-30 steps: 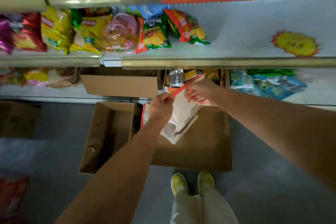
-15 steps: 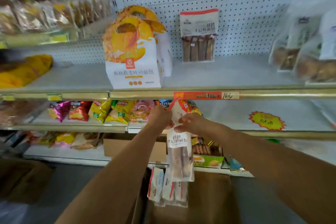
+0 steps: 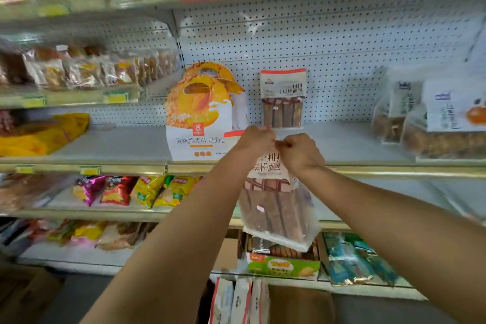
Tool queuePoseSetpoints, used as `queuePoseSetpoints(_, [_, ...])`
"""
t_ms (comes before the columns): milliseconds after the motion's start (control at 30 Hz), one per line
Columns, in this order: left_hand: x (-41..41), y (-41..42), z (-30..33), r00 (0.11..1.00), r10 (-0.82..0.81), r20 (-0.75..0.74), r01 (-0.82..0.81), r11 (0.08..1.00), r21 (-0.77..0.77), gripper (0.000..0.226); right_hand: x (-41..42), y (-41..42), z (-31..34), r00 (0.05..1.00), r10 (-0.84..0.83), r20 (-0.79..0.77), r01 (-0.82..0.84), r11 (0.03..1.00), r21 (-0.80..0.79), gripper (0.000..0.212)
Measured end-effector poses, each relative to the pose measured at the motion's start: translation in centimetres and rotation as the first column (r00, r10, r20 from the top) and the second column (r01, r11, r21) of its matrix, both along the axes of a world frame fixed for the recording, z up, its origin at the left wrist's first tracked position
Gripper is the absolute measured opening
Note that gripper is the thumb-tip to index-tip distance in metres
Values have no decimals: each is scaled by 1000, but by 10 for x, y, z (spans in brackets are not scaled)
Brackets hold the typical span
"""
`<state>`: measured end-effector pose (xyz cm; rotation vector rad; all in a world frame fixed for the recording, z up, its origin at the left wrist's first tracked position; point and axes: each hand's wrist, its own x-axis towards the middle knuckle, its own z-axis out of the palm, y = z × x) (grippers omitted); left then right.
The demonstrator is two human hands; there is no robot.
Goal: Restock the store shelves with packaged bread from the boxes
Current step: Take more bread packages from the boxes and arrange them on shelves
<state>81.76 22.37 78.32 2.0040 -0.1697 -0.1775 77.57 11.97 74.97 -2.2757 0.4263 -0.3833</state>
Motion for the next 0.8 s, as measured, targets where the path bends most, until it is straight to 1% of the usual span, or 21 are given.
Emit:
queuePoseSetpoints(33, [1, 5, 1, 1000, 25, 15, -25, 998, -54, 14, 0, -4, 6, 1000, -6, 2, 6, 1000, 25, 25])
queuePoseSetpoints(67, [3, 12, 1, 996, 83, 42, -79, 992, -102, 18, 0, -8, 10, 1000, -25, 20, 24, 998, 57, 21])
queuePoseSetpoints(100, [11, 20, -1, 986, 149, 79, -138, 982, -131, 29, 0, -13, 15, 999, -42, 30, 39, 995, 95, 26])
queuePoseSetpoints(133, [18, 28, -4, 971, 219, 94, -205, 969, -138, 45, 0, -18, 18, 997, -57, 43, 51, 990, 128, 27])
queuePoseSetpoints(200, [25, 42, -11, 951, 306, 37, -300, 948, -109, 68, 0, -30, 25, 995, -57, 78, 44, 985, 167, 17])
queuePoseSetpoints(233, [24, 47, -16, 953, 303, -21, -304, 946, -112, 73, -1, -34, 29, 994, -51, 94, 32, 980, 196, 13])
queuePoseSetpoints(267, [21, 50, -20, 959, 271, -82, -280, 951, -131, 73, 1, -37, 31, 993, -45, 112, 19, 974, 224, 13])
queuePoseSetpoints(300, [21, 52, -26, 965, 223, -137, -243, 957, -157, 67, 0, -40, 33, 992, -37, 120, 7, 970, 245, 15])
queuePoseSetpoints(367, [20, 53, -37, 963, 155, -221, -203, 955, -215, 46, 0, -42, 36, 992, -35, 125, 1, 966, 259, 12])
queuePoseSetpoints(433, [21, 49, -46, 960, 141, -242, -210, 934, -288, 29, 2, -46, 35, 989, -43, 143, 2, 960, 280, 10])
queuePoseSetpoints(533, [29, 44, -52, 967, 145, -209, -217, 901, -375, 12, 2, -51, 34, 982, -49, 181, -11, 949, 315, 8])
queuePoseSetpoints(600, [39, 41, -55, 967, 148, -206, -221, 892, -394, 15, 4, -59, 33, 980, -42, 192, -21, 949, 314, 10])
queuePoseSetpoints(667, [46, 36, -52, 973, 138, -185, -202, 897, -394, 10, 9, -70, 33, 984, -41, 174, -12, 956, 294, 9])
queuePoseSetpoints(733, [55, 31, -50, 979, 127, -162, -181, 906, -383, 20, 17, -84, 32, 987, -39, 156, -4, 964, 268, 8])
queuePoseSetpoints(800, [65, 26, -47, 986, 117, -116, -151, 922, -356, 14, 26, -97, 33, 991, -27, 128, 0, 978, 209, 11])
